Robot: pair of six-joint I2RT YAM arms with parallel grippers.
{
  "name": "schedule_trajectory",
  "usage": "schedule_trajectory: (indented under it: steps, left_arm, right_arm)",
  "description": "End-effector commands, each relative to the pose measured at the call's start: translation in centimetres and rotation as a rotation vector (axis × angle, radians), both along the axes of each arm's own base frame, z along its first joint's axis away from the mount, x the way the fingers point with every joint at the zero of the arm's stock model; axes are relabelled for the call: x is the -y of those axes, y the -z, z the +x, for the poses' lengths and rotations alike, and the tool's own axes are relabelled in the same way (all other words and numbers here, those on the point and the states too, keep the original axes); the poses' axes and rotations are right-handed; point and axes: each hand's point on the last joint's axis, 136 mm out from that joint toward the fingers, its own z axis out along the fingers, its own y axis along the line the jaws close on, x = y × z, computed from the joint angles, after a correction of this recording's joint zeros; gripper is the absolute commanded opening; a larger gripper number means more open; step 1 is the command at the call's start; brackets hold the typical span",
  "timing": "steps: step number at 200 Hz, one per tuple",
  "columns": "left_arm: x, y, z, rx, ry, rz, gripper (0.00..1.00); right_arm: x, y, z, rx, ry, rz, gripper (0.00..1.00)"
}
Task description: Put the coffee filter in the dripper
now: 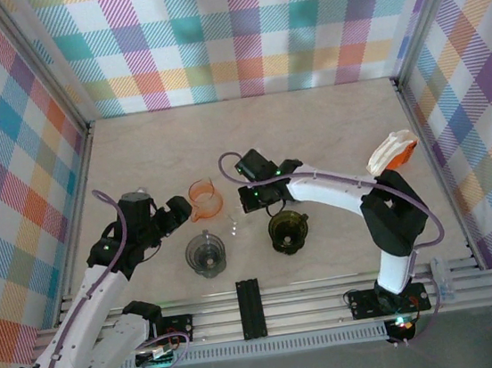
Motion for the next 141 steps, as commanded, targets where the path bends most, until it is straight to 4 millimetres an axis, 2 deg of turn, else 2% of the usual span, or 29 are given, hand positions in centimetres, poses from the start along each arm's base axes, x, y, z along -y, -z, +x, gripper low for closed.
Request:
schedule_trajectory:
  steps: [1, 44, 75, 98, 141]
  left_arm:
    - [0.2, -0.1, -0.3, -0.008, 0.023, 0.013, 0.93]
    - [0.3, -0.1, 0.0, -0.006, 0.03, 0.013, 0.93]
    - [0.5, 0.1, 0.2, -0.013, 0.034, 0.008, 0.93]
    - [0.5, 0.1, 0.2, -0.014, 0.033, 0.009, 0.93]
    - [0.4, 0.1, 0.1, -0.015, 0.031, 0.014, 0.93]
  right_arm:
    - [0.4, -1.6, -2.2, -0.011, -0.065, -0.027, 0.0]
    - [1.4, -1.2, -5.7, -0.06, -0.138, -0.088, 0.0]
    - [1.8, -0.8, -7.1, -0.067, -0.169, -0.132, 0.0]
    - [2.9, -0.2, -7.3, -0.069, -0.157, -0.172, 0.0]
    - [6.1, 0.1, -7.0, -0.02, -0.12, -0.295, 0.0]
